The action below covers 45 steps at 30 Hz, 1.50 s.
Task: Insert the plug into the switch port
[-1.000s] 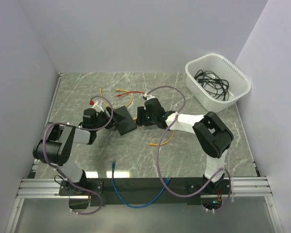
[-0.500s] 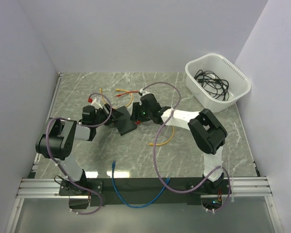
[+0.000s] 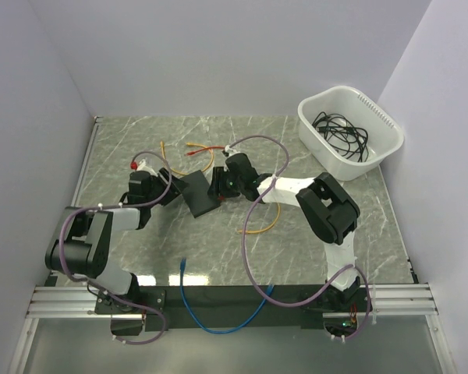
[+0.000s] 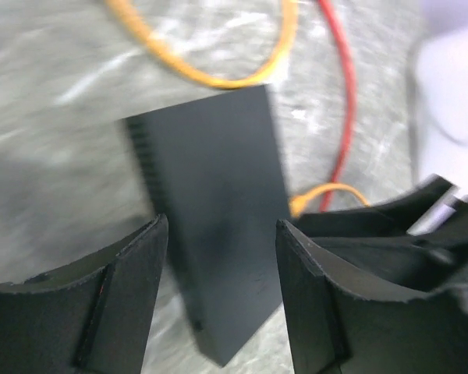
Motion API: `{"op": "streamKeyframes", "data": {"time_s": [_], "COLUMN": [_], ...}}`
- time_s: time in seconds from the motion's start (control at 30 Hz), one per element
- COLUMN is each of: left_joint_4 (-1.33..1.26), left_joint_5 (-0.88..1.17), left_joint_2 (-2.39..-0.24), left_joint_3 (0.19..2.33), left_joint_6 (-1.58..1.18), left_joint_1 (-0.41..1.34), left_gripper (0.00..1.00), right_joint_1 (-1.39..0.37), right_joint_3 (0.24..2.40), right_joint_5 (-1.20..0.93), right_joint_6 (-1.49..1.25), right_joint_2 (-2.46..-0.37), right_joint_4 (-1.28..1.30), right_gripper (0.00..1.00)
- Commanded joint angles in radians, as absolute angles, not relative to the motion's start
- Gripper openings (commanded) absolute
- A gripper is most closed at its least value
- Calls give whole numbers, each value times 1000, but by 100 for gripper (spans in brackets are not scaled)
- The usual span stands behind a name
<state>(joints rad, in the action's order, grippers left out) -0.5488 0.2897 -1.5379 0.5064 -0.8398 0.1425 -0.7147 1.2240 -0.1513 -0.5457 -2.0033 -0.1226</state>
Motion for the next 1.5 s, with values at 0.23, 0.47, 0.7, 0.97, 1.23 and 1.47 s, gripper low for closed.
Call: {"op": "streamKeyframes", "data": {"time_s": [0.23,0.47,0.7,0.97,1.23,1.47], "left_joint_4": [-409,-443,-468,-483,-443,-382], "left_joint_5": [195,247,342,419,428,368], "left_joint_2": [-1600,-1678,-1735,-1792,-1825,-1789], "left_joint_3": [514,584,629,666,736,752], "left_joint_6": [-815,-784,-756,-727,-715,-715], "left_joint_1": [137,137,138,153,187,178], "left_gripper": [63,62,57,56,56,57], "right_joint_1": [-776,-848,-873,-911,-925,-927], "right_joint_3": [1213,1164,1172,1193,1221,1206], "right_joint_5": [-160,-127,-149,-215,-245,-163], "right_joint_6": [-565,-581,-595,-618,-621,-578], "right_joint_2": [-2028,-1990,-1950,-1933,-1956,-1869], "right_joint_4": [-121,-101,-74,-91,-101,-8], "right_gripper": [58,58,58,58,58,58]}}
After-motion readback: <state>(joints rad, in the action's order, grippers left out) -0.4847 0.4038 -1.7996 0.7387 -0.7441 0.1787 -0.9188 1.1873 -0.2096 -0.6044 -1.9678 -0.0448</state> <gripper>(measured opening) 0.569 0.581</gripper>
